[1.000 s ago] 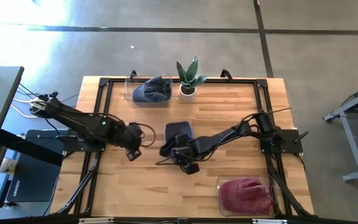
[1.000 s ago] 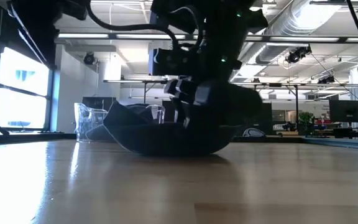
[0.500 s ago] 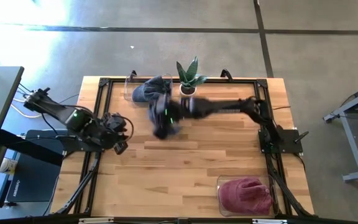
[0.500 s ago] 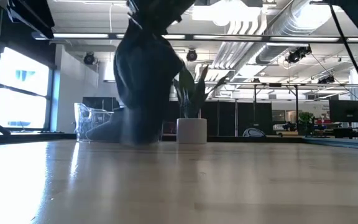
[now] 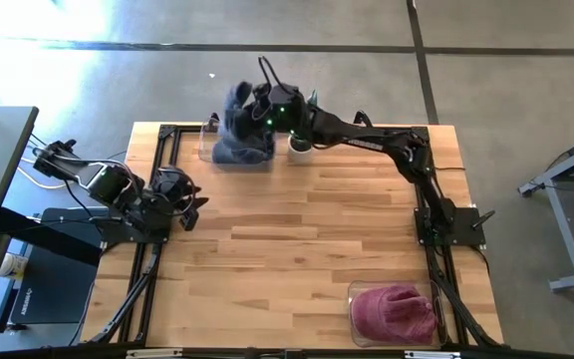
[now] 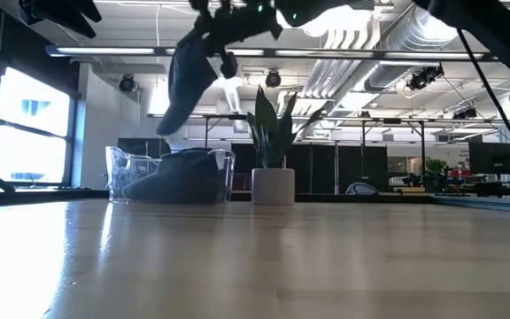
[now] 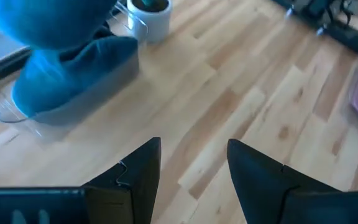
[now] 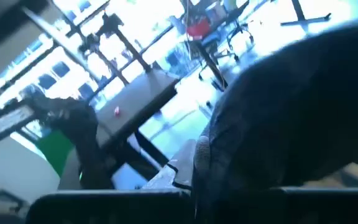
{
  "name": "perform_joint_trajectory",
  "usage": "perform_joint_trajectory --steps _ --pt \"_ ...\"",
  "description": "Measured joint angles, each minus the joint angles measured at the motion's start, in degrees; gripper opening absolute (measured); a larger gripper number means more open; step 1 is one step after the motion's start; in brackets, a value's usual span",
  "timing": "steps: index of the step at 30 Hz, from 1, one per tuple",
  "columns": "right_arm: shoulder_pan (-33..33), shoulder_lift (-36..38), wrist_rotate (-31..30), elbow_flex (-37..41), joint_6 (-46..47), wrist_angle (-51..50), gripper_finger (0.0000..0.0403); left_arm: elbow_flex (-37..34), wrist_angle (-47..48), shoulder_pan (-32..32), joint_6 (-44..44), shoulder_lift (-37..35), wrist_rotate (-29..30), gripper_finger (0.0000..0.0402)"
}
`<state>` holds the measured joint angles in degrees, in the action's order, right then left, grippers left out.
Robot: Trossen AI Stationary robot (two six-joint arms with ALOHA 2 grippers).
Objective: Pick & Place hat
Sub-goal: Put the blue cap into the top transparent bin
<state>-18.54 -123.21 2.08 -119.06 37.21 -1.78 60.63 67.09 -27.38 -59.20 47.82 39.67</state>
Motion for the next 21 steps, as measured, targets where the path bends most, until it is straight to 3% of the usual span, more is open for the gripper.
perform_joint_trajectory --steps 6,13,19,21 --pt "-2.30 -5.18 1.31 0.08 5.16 12.12 0.0011 0.21 0.46 0.02 -2.66 -0.12 5.20 0.0182" --pt "-3.79 -9.05 -5.54 0.11 6.53 11.90 0.0008 0.21 0.58 1.60 -5.61 -0.12 10.90 0.0182" --pt "-3.09 -9.13 -11.81 3.50 5.59 7.54 0.0020 0.21 0.73 10.37 -4.21 -1.06 5.29 0.0182" --pt "-3.08 -9.38 -10.37 5.08 9.93 6.53 0.0020 0.21 0.59 14.27 -1.53 -1.02 3.08 0.0182"
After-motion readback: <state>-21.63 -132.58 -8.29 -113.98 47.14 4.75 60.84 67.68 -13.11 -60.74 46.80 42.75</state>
